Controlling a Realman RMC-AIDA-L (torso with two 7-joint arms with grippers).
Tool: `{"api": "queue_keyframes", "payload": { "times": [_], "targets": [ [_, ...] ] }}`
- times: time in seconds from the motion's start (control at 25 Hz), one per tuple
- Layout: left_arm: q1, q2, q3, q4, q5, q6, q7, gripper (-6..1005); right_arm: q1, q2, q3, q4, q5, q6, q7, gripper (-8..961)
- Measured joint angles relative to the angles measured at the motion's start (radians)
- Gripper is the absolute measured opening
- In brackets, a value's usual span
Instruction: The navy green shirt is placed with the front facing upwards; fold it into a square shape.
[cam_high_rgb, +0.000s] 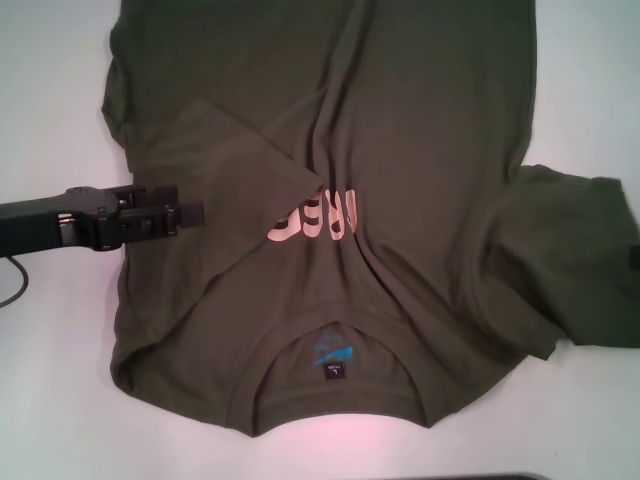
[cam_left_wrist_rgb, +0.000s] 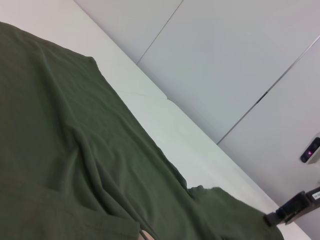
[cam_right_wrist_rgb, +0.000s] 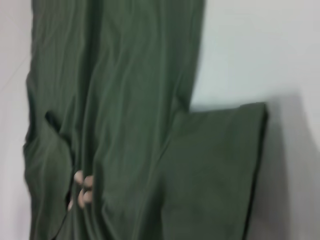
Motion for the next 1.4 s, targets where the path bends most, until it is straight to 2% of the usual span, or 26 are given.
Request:
{"api": "queue_keyframes", "payload": {
  "times": [0.2,0.48,1.0,1.4],
  "targets": [
    [0.000,0.001,-0.001,0.000,0.000,0.000,0.000,720,-0.026,-0.009,0.026,-0.082,0.001,-0.009,0.054,11],
    [0.000,0.000,-0.002,0.000,0.000,0.000,0.000,720,-0.023,-0.033,0.090,-0.094,0.001,-0.011,0.067,10],
    [-0.004,0.000,-0.001,0.000,0.000,0.002,-0.001,720,0.078,-0.056,0.121,-0.106,0.002,-0.025,0.100,11],
    [-0.009,0.000,-0.003,0.000,0.000,0.014,-0.001,720,0.114,-0.059,0.120,-0.146,0.007,-0.057,0.133,10]
  ]
}}
